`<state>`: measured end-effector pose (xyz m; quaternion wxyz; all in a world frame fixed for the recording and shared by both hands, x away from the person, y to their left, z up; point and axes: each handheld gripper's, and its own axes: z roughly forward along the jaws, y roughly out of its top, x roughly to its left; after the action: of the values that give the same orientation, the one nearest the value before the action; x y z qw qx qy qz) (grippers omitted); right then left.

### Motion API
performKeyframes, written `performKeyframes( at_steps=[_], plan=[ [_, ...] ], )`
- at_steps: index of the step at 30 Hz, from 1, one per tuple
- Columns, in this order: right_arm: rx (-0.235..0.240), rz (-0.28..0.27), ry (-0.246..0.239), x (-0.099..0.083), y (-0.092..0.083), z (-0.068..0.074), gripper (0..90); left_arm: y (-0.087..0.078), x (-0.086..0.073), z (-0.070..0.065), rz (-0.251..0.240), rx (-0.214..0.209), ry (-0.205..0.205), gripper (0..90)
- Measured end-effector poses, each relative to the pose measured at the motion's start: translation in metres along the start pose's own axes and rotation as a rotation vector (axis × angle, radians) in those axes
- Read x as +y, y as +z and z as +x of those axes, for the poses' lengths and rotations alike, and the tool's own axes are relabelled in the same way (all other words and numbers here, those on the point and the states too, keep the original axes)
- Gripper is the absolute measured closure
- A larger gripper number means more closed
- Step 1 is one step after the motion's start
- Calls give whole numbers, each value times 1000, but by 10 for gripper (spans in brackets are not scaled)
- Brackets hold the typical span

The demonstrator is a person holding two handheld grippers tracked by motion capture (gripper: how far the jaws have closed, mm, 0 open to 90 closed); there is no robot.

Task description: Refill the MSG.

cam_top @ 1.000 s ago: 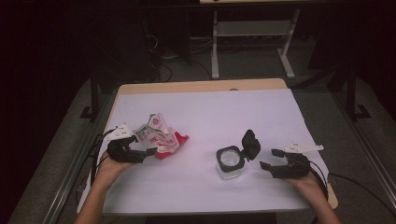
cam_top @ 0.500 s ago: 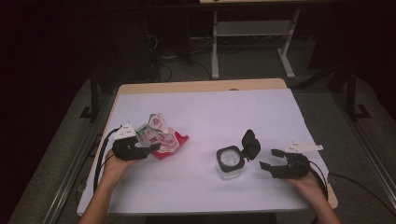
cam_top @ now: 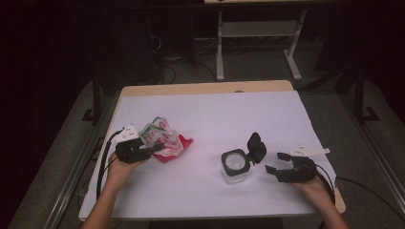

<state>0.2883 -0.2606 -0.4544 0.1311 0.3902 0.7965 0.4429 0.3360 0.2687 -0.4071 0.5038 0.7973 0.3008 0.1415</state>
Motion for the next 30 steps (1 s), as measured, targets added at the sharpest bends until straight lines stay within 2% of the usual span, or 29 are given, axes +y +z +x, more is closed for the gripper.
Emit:
performKeyframes(
  at_steps=[2, 7, 12, 17, 23, 26, 28, 30],
  plan=[
    [1, 1, 0, 0, 0, 0, 237, -1, 1, 0, -7, -4, -13, 672],
    [1, 2, -1, 0, 0, 0, 237, 2, 9, -2, 6, 2, 6, 773],
    [2, 2, -1, 0, 0, 0, 237, 5, 11, -4, 22, 13, 4, 867],
    [2, 2, -4, 0, 0, 0, 237, 6, 11, -4, 23, 16, -1, 888],
    [1, 7, -2, 0, 1, 1, 237, 5, 12, -3, 35, 6, -28, 887],
    [0, 7, -1, 0, 1, 1, 238, 5, 13, -3, 40, 6, -24, 892],
    [1, 5, -3, 0, 1, 0, 238, 5, 13, -4, 40, -1, -6, 897],
    [1, 6, -3, 0, 1, 0, 237, 5, 14, -3, 40, 0, -10, 899]
  ],
)
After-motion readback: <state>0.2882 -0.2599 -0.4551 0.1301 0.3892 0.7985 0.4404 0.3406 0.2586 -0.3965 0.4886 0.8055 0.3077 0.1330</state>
